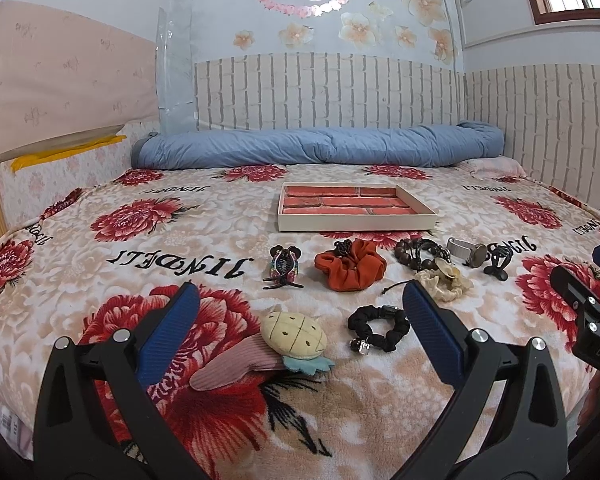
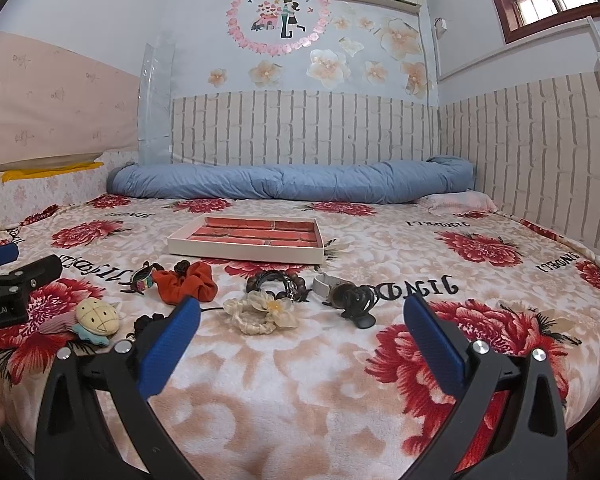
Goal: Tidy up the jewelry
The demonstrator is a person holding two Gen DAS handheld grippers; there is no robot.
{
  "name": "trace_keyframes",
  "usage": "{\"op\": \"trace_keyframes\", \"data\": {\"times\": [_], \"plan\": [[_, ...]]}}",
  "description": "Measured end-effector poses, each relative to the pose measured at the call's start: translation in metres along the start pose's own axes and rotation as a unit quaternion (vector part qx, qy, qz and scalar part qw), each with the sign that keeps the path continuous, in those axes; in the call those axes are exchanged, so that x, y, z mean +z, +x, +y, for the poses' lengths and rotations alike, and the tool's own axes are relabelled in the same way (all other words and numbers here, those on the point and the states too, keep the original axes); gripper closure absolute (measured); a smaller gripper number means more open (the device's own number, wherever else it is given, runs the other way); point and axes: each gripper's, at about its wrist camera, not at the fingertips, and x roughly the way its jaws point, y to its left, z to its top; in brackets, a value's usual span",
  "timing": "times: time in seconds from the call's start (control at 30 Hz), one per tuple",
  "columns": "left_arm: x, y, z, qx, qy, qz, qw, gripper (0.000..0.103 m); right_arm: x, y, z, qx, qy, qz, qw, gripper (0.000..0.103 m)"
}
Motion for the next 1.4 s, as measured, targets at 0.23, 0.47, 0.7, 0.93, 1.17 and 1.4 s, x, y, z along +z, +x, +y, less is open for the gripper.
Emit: {"op": "trace_keyframes", "data": {"times": [0.23,0.47,0.7,0.93,1.17,1.4], "plan": [[0.0,0.0,0.0,0.0,0.0,0.0,1.0,0.005,0.0,0.0,0.0,0.0,0.0,0.0,1.0,0.004],[0.0,0.0,0.0,0.0,0.0,0.001,1.0,0.005,0.0,0.0,0.0,0.0,0.0,0.0,1.0,0.004],[0.0,0.001,0.0,0.0,0.0,0.001,1.0,0.005,-0.001,0.0,-0.001,0.001,0.0,0.0,1.0,0.004],[-0.001,0.002,0.0,-0.002,0.001,0.003,1.0,0.005,-0.001,0.001,-0.001,0.0,-0.001,0.003,1.0,0.004],[-0.003,0.009,-0.002,-0.008,0.004,0.014,0.9999,0.005,-0.005,0.008,-0.002,-0.002,0.0,0.011,1.0,0.004],[-0.008,0.021,0.0,-0.008,0.006,0.03,0.9995,0.005,-0.01,0.017,-0.001,-0.007,0.001,0.025,1.0,0.004]]}}
